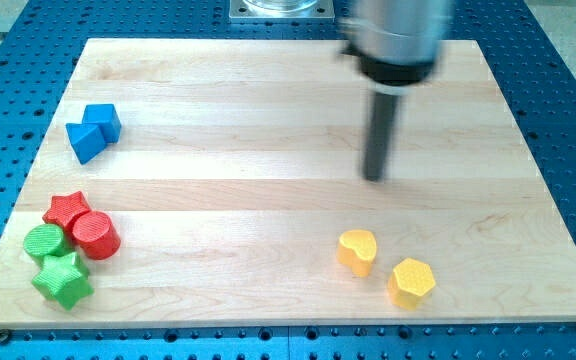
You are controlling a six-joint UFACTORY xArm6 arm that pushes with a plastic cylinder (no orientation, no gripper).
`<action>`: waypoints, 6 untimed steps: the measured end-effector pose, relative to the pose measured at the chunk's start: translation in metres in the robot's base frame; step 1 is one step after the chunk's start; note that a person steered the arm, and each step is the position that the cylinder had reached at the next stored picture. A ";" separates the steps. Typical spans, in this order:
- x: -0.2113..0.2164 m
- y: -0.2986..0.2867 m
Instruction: Place the yellow hexagon parallel to the red circle
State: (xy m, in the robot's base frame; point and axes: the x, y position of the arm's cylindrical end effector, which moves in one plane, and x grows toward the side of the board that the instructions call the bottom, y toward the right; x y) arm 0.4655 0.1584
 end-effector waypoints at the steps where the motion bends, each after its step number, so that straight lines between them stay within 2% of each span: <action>1: 0.072 0.068; 2: 0.119 0.047; 3: 0.134 -0.013; 4: 0.152 -0.026; 5: 0.152 -0.057; 6: 0.135 -0.100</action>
